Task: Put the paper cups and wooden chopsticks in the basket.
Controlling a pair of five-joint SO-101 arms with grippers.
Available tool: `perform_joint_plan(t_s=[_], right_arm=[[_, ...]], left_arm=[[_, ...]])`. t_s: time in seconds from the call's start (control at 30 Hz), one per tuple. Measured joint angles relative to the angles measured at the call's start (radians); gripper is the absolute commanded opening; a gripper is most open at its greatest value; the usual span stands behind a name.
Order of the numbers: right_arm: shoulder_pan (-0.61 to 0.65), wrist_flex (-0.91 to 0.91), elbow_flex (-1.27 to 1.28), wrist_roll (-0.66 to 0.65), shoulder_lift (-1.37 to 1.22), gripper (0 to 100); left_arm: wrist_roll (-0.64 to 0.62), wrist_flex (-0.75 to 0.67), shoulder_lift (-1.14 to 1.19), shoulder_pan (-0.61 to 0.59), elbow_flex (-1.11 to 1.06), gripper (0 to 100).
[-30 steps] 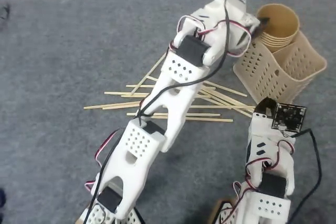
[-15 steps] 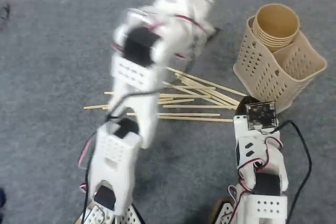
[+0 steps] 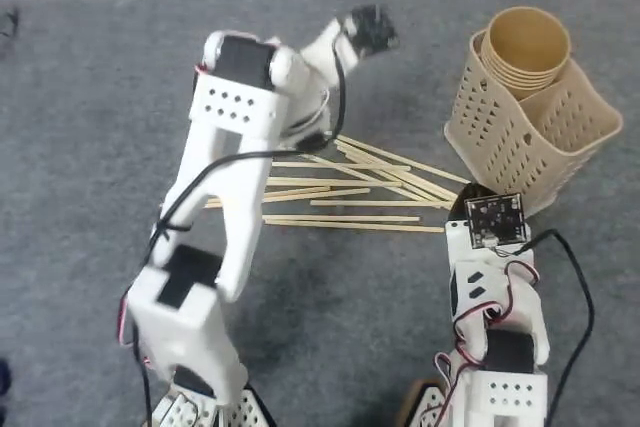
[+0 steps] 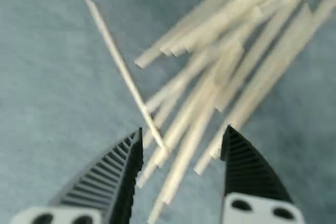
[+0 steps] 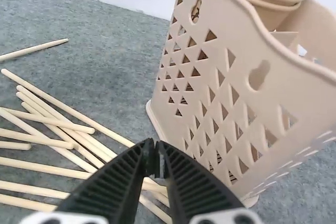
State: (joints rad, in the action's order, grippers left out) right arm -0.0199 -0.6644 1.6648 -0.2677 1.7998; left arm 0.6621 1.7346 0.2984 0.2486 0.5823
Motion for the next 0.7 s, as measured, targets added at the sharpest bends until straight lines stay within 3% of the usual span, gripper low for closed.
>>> perform_joint_plan(t_s=[0.2, 0.43, 0.7], right_arm=[[0.035, 0.000, 0.000, -0.003, 0.000, 0.9], [0.066, -0.020, 0.000, -0.003, 0.000, 0.9], [0.238, -0.106, 0.000, -0.121, 0.000, 1.0]], left_arm=[[0.011, -0.032, -0.233, -0.040, -0.376, 22], [0.009, -0.172, -0.671, -0.230, -0.727, 22], [-0.235, -0.519, -1.201, -0.413, -1.352, 22]])
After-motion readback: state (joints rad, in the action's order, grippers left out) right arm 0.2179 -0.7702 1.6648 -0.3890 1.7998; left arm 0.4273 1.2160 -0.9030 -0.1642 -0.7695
